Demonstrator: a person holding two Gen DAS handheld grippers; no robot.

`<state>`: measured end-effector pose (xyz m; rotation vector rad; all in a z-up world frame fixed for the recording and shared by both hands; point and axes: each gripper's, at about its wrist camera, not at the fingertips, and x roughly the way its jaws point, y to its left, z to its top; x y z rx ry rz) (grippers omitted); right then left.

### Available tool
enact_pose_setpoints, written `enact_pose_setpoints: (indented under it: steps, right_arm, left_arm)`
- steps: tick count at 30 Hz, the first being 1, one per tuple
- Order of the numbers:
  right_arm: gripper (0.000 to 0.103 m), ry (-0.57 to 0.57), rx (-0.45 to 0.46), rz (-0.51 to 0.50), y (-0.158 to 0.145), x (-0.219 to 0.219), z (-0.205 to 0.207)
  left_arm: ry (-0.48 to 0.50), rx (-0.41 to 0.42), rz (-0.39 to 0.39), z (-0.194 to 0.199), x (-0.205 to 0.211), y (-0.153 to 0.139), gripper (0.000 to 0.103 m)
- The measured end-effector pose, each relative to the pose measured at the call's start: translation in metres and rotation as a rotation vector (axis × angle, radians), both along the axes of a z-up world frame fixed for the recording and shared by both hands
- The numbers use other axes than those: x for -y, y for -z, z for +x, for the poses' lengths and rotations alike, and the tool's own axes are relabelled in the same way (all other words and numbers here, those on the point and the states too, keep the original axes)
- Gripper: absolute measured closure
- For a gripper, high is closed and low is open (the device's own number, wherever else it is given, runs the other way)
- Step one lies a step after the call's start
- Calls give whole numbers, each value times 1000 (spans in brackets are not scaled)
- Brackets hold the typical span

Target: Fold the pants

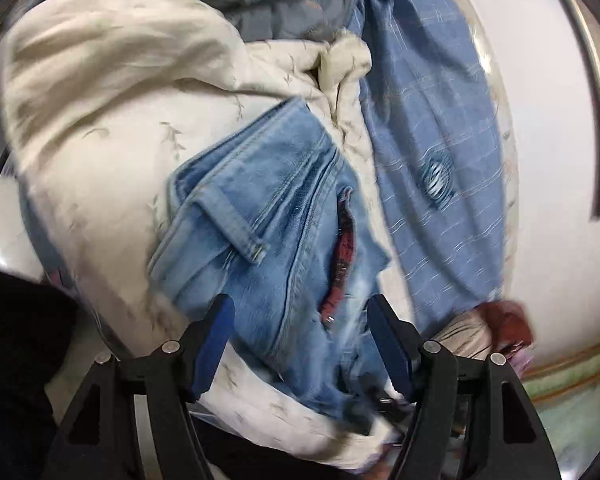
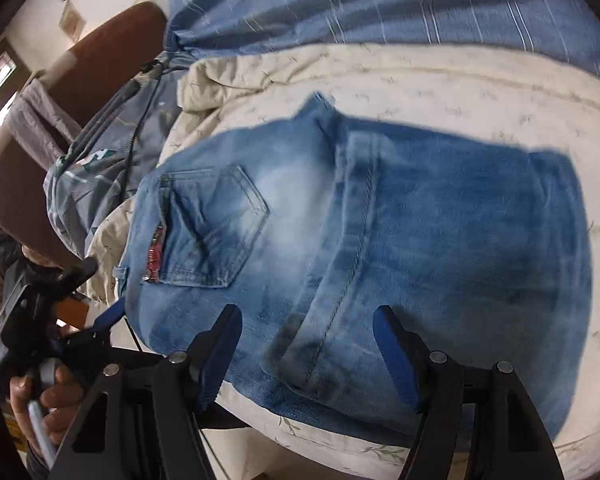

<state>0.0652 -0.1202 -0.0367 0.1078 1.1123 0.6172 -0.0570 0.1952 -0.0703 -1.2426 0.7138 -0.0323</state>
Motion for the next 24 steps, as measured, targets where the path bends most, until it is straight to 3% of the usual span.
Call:
enact_pose_setpoints:
  steps: [2, 6, 11, 17, 21, 24]
  right_arm:
    - [32, 5, -10, 16, 5, 5, -1]
    - [33, 7, -20, 35, 7, 7, 2]
    - [32, -3, -10, 41, 7, 11, -1]
    - [32, -4, -11, 62, 7, 15, -2]
    - [32, -10, -7, 67, 8, 16, -3]
    - [32, -9, -5, 72, 8, 16, -4]
  left_arm:
    - [-26, -14, 45, -11, 0, -4, 33]
    - [-13, -72, 2, -9, 1, 11, 33]
    - [-24, -96, 46, 4, 0, 20, 33]
    - [-63, -116, 43, 20, -11, 27, 35]
    - [-44, -127, 137, 31, -6, 24, 61]
    - [-45, -126, 148, 29, -8, 27, 68]
